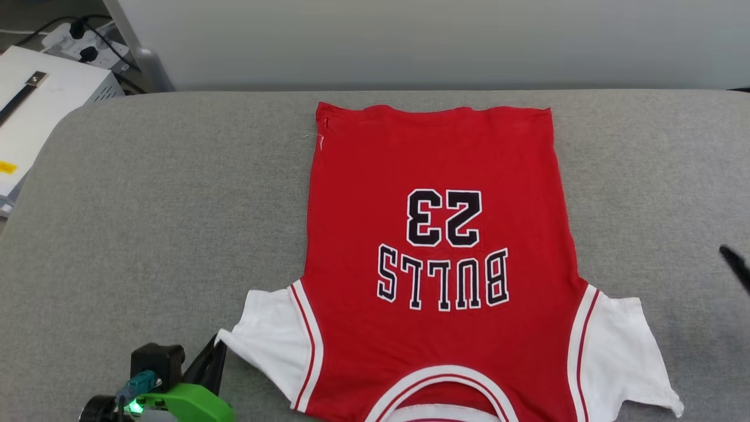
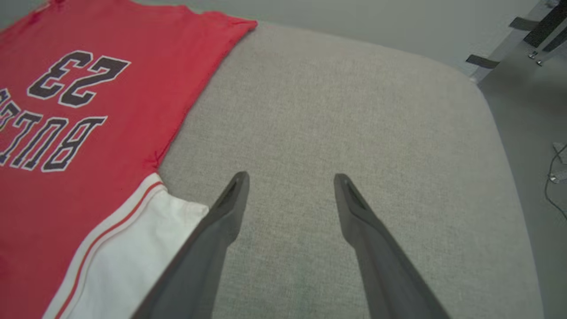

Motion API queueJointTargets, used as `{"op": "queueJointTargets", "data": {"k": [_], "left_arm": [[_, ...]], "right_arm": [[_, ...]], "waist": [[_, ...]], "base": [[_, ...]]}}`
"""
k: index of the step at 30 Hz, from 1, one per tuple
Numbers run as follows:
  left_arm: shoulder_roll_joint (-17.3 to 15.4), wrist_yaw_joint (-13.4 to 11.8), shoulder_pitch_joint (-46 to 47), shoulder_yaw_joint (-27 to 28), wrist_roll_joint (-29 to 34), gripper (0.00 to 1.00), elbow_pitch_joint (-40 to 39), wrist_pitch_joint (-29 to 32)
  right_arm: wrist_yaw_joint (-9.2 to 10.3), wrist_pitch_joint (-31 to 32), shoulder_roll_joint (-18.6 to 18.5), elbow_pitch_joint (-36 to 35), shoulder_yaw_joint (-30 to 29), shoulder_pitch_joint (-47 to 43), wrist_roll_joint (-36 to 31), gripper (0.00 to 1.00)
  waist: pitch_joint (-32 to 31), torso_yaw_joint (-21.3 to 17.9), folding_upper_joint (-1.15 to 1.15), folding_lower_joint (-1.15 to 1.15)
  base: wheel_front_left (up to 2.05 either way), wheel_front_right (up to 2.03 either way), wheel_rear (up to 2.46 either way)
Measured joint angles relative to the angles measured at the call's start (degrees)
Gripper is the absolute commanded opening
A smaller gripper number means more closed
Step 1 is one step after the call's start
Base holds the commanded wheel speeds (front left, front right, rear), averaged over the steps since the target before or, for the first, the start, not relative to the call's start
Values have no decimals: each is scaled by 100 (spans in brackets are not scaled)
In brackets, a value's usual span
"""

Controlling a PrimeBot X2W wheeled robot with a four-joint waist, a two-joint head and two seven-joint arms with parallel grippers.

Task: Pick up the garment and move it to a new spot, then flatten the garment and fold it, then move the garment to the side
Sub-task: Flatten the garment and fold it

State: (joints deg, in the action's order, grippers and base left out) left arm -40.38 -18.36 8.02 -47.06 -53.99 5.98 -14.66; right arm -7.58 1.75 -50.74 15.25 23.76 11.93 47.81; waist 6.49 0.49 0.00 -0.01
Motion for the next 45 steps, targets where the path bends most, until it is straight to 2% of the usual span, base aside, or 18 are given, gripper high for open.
{"op": "queueJointTargets", "data": {"k": [4,7,12,19,24,27,34,39,40,41,45], "left_arm": [[65,-129,188,40,275,0,-367,0],[133,-232,357,21,434,0,-587,0],[298,-236,778,-69,739,0,-761,0],[662,-201,1283,-137,1061,0,-890,0],[909,-152,1501,-144,1335,0,-942,0],[1076,-101,1593,-133,1426,0,-1014,0],[1255,12,1684,-44,1684,0,-1007,0],[1366,135,1750,-53,1742,0,-936,0],[1372,148,1750,-42,1750,0,-912,0],[1376,148,1750,-34,1761,0,-881,0],[1400,148,1733,68,1858,0,-814,0]], "right_arm": [[0,316,-79,-449,-813,727,-178,100],[1,825,71,-659,-1169,1443,-270,100],[2,2417,301,-626,-1077,2628,-321,100],[3,4863,548,178,-810,4274,-331,100],[3,5913,661,704,-697,5085,-748,100],[3,6214,735,1058,-724,5397,-1129,100],[5,6254,805,1474,-824,5336,-1327,100],[5,6263,560,1386,-905,5263,-1254,100],[5,6267,520,1346,-913,5249,-1214,16],[5,6259,500,1324,-937,5239,-1193,0],[5,6060,554,1272,-936,5164,-1173,0]], "waist": [[233,128,0,0],[456,242,0,0],[889,475,0,0],[1563,889,0,1],[2026,1232,0,1],[2380,1493,0,1],[2914,1865,0,1],[3107,2069,0,1],[3123,2099,0,1],[3122,2114,0,1],[3038,2112,0,1]], "base": [[0,0,0],[0,0,0],[0,0,0],[0,0,0],[0,0,0],[0,0,0],[0,0,0],[0,0,0],[0,0,0],[0,0,0],[0,0,0]]}}
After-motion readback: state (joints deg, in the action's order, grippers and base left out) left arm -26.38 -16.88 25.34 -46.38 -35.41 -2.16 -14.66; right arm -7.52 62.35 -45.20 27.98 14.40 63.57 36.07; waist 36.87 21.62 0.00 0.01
